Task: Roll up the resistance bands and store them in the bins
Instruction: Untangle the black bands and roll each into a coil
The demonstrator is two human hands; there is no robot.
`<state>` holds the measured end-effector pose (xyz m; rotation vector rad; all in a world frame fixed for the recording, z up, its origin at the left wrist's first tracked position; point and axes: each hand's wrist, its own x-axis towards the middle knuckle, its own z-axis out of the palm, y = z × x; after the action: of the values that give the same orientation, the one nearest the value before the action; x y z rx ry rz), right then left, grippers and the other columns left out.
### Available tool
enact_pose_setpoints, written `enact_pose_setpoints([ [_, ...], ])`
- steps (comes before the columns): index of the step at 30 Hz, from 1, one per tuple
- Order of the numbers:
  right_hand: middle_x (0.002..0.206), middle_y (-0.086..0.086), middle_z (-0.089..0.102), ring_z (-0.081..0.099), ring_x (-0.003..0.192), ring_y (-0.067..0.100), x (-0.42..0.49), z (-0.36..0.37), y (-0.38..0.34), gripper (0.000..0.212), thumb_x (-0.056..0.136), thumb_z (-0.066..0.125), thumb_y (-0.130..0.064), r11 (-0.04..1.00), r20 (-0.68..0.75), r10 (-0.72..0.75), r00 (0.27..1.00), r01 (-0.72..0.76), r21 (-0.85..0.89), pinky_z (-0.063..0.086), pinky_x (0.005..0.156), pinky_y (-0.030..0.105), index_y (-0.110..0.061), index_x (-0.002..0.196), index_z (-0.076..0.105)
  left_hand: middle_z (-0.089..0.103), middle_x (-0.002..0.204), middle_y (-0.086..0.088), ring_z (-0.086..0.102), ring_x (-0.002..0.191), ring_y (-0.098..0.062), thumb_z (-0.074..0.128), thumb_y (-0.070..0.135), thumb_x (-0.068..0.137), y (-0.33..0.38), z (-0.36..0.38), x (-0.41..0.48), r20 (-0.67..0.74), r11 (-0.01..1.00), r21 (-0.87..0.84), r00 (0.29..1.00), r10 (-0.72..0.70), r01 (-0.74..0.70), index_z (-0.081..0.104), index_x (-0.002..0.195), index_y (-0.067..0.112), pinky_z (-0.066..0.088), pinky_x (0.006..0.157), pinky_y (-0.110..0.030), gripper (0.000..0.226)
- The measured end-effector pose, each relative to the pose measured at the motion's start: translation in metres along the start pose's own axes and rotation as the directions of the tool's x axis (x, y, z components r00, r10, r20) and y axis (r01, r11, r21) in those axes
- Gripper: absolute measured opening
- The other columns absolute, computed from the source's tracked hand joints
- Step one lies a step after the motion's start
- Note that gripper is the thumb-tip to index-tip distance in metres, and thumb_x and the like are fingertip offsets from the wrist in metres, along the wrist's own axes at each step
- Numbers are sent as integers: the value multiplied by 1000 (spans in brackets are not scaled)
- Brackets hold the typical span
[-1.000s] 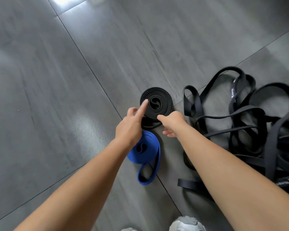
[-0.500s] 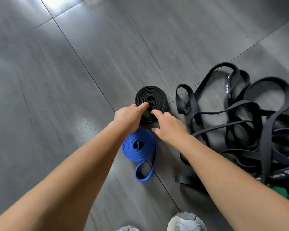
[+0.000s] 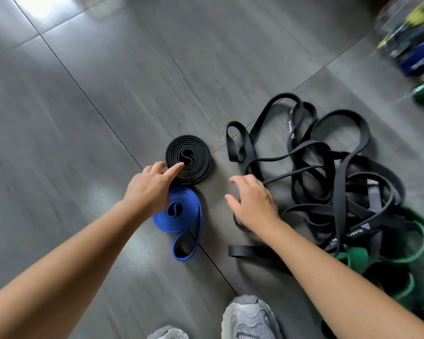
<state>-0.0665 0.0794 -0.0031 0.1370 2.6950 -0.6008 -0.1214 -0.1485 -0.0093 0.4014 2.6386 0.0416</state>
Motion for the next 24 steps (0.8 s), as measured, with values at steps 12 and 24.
enact_pose_setpoints([
  [12,75,-1,60,56,80,25,-52,-38,42,24,82,49,-16,900,125,345,930,-365,238,43,70,33,-37,95,47,22,149,-4,28,132,-27,57,33,87,109,-33,-42,-30,939,-220,964,266,-266,19,147,24,41,99,-40,72],
  [24,99,-7,45,45,83,6,-204,-180,1,44,68,72,-56,926,-60,-20,998,41,376,34,73,21,-38,106,58,51,67,4,52,65,-17,70,22,78,182,-208,-169,-136,791,-490,929,345,-366,62,83,19,43,63,-27,10],
])
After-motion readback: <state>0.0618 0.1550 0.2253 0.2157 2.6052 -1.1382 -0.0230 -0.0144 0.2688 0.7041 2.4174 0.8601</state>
